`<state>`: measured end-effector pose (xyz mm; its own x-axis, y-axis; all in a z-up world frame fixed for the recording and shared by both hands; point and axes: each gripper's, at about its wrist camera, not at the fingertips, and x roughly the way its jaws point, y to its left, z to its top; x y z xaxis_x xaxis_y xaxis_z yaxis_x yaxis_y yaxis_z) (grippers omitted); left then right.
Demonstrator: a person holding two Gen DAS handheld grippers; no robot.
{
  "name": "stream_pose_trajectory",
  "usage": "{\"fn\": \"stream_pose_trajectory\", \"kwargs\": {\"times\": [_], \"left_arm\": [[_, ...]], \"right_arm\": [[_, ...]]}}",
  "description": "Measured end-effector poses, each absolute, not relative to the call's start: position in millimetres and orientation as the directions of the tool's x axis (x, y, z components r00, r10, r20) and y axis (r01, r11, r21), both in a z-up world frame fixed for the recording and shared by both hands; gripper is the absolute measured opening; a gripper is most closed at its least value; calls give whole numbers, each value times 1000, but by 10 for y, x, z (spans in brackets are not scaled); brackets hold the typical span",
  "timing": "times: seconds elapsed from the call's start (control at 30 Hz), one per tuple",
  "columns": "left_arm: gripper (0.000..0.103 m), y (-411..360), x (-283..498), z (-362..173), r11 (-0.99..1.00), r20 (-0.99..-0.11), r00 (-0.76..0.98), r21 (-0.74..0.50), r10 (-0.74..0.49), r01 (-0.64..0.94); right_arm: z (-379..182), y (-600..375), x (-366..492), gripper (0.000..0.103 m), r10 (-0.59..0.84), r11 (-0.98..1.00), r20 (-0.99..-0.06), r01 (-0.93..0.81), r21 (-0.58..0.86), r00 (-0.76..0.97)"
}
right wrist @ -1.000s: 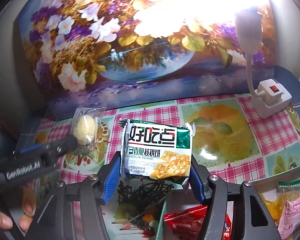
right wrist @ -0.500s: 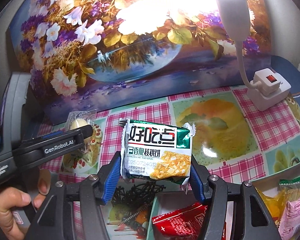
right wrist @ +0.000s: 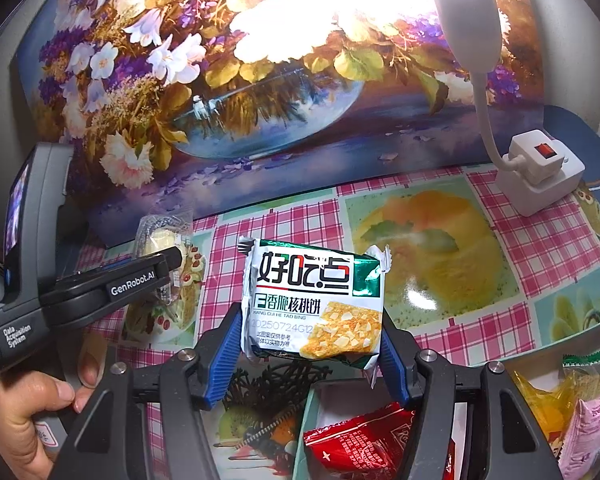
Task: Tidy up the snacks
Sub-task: 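Carry the biscuit pack and bun into the white tray and open both tools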
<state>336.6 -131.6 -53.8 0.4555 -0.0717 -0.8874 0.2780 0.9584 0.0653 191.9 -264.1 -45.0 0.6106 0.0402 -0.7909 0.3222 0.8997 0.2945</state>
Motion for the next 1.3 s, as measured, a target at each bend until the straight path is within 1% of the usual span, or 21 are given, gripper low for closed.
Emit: {"fn": "stream_pose_trajectory", "kwargs": {"times": [0.13, 0.3, 0.57, 0.93, 1.07, 1.3], "left_arm": [[50, -1318, 3257, -514, 962, -892, 445, 45, -82, 269], [50, -1364, 3064, -481, 959, -891, 453, 93, -41, 269], [50, -1324, 2697, -261, 969, -885, 465, 121, 7, 217], [50, -1120, 2204, 167, 994, -882, 470, 64, 16, 87], [50, -1039, 2028, 211, 999, -885, 465, 34, 11, 41], [50, -974, 1669, 334, 1000, -879, 477, -1, -4, 6]], "right_arm": [[-447, -2640, 1922, 64, 44, 899, -791, 321, 297, 611], [-451, -2641, 1923, 64, 59, 896, -793, 319, 310, 606], [-411, -2686, 1840, 64, 79, 885, -786, 321, 339, 613], [-201, -2708, 1619, 65, 87, 883, -781, 316, 348, 619], [-56, -2705, 1508, 65, 81, 888, -776, 308, 341, 625], [285, -2779, 1318, 65, 61, 891, -766, 312, 331, 640]]}}
